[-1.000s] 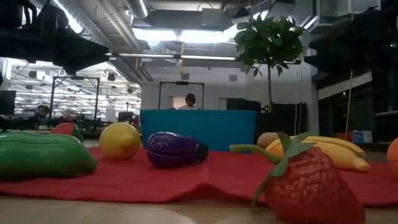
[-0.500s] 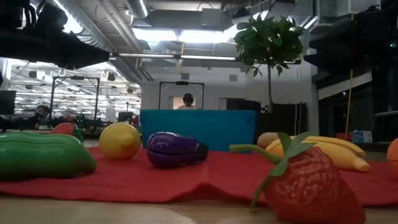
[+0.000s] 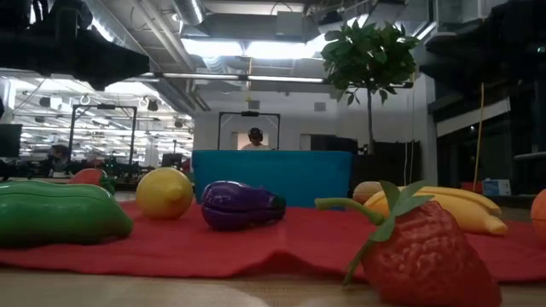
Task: Pick and placing Produce into tupperware
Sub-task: Put the blackberry into the blue bin
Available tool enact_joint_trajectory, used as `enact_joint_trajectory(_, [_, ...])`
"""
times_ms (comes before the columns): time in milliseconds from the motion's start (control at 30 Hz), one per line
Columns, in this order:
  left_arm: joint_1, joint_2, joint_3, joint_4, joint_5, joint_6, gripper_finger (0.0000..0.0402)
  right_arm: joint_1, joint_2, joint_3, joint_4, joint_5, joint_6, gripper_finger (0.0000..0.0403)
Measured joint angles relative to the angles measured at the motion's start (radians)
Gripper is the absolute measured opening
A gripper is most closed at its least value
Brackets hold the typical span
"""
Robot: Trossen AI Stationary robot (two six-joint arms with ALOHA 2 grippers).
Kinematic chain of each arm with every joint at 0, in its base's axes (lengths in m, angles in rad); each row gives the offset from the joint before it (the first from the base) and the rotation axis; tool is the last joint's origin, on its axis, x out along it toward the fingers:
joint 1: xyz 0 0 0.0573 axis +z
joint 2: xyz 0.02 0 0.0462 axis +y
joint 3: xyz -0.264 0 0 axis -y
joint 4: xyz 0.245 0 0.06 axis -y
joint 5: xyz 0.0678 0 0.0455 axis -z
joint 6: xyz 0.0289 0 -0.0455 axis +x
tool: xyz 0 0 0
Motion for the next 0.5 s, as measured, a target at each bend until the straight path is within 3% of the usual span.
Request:
enact_joint_trajectory(200, [0.000, 0.122, 0.044, -0.004, 0.001, -0.004, 0.0157, 0.000, 0.032, 0.105, -0.082, 0.003, -0.059, 0.0331])
enact_joint_trajectory(500, [0.000, 0.458, 0.218, -0.013, 0.010, -0.004, 0.0158, 0.000, 0.276, 0.276, -0.176, 0.090, -0.056, 0.0331])
